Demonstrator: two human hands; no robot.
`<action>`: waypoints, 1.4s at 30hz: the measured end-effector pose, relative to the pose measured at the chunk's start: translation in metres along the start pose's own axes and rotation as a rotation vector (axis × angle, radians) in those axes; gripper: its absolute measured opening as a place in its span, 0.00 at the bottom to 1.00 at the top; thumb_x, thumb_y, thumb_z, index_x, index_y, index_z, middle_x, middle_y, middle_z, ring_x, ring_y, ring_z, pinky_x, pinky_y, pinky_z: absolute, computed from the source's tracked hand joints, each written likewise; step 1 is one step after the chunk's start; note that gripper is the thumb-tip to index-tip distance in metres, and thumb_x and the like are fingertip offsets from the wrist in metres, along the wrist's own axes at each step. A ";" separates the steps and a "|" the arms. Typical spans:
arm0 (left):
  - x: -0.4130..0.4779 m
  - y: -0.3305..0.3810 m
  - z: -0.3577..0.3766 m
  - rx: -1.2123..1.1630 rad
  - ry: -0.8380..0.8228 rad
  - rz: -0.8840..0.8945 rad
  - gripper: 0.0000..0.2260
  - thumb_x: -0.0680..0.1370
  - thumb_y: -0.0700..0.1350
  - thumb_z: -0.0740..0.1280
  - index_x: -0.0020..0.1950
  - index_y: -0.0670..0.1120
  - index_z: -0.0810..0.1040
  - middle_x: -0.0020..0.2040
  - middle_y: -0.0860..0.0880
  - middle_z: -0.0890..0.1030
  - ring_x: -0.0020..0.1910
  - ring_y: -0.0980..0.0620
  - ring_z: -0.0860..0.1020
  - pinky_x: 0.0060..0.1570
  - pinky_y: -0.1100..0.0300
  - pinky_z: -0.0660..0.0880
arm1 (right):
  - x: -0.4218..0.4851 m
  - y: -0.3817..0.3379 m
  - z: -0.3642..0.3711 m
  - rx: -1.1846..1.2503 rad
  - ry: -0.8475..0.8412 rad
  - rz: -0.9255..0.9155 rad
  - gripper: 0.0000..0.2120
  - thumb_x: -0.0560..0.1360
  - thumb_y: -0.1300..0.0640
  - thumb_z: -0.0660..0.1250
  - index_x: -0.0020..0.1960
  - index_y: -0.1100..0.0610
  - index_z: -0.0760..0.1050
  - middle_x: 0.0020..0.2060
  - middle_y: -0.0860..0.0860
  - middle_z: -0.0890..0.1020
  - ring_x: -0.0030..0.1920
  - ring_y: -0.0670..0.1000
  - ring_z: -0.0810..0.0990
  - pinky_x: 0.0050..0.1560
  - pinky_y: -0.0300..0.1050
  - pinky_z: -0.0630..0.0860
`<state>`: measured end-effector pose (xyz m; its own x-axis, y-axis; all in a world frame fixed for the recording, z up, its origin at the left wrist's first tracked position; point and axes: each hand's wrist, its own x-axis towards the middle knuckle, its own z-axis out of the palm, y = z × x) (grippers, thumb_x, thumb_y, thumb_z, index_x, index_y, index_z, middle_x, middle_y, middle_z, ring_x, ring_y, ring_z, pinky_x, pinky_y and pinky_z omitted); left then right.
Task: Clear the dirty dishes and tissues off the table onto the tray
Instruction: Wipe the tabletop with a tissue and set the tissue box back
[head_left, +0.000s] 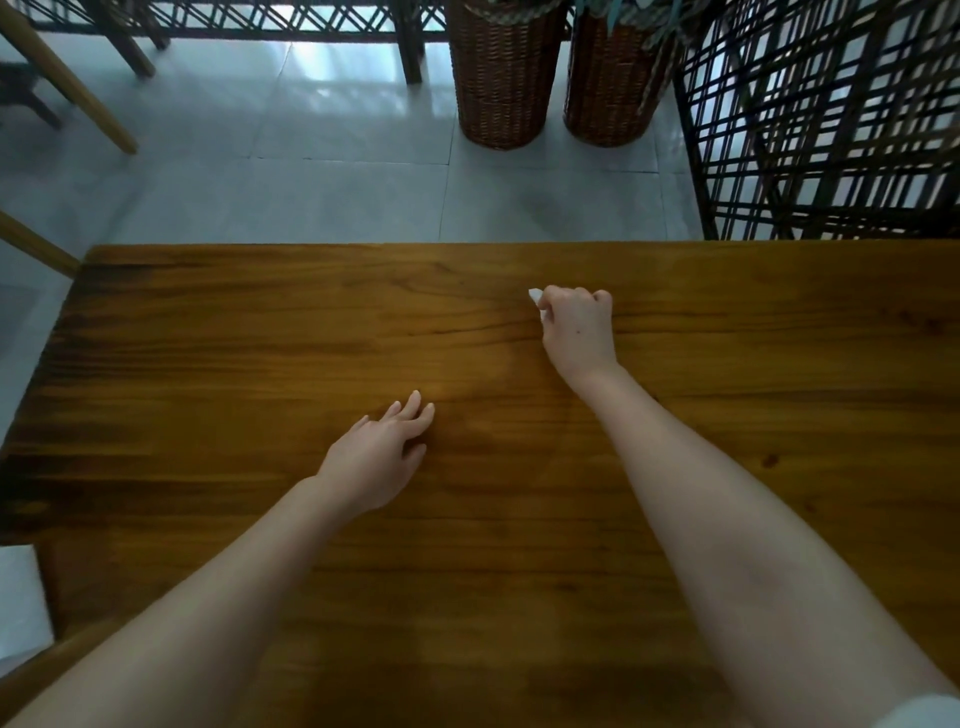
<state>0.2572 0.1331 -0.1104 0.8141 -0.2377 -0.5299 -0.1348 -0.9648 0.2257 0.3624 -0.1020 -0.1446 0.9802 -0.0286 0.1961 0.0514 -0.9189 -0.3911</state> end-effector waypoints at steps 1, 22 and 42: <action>0.000 0.000 -0.001 -0.001 -0.005 0.003 0.25 0.83 0.48 0.56 0.78 0.55 0.52 0.79 0.54 0.48 0.77 0.53 0.52 0.74 0.52 0.53 | -0.001 0.005 -0.003 -0.012 -0.003 0.003 0.08 0.78 0.63 0.62 0.46 0.57 0.79 0.39 0.51 0.82 0.40 0.50 0.78 0.53 0.45 0.66; 0.000 0.002 0.001 0.020 -0.008 -0.034 0.24 0.83 0.46 0.55 0.78 0.55 0.52 0.78 0.55 0.47 0.77 0.53 0.53 0.73 0.51 0.57 | -0.029 0.093 -0.051 -0.019 0.092 0.387 0.07 0.77 0.62 0.64 0.53 0.58 0.79 0.44 0.53 0.82 0.48 0.53 0.79 0.55 0.44 0.72; -0.001 -0.003 -0.003 -0.007 -0.047 0.042 0.27 0.82 0.45 0.58 0.79 0.53 0.50 0.79 0.53 0.46 0.77 0.50 0.52 0.73 0.51 0.58 | -0.098 0.011 -0.036 0.081 -0.027 0.100 0.05 0.76 0.63 0.66 0.47 0.59 0.80 0.40 0.51 0.82 0.42 0.49 0.78 0.52 0.47 0.75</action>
<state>0.2586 0.1362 -0.1077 0.7802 -0.2828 -0.5579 -0.1637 -0.9532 0.2543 0.2598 -0.1233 -0.1358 0.9859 -0.1069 0.1288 -0.0325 -0.8770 -0.4794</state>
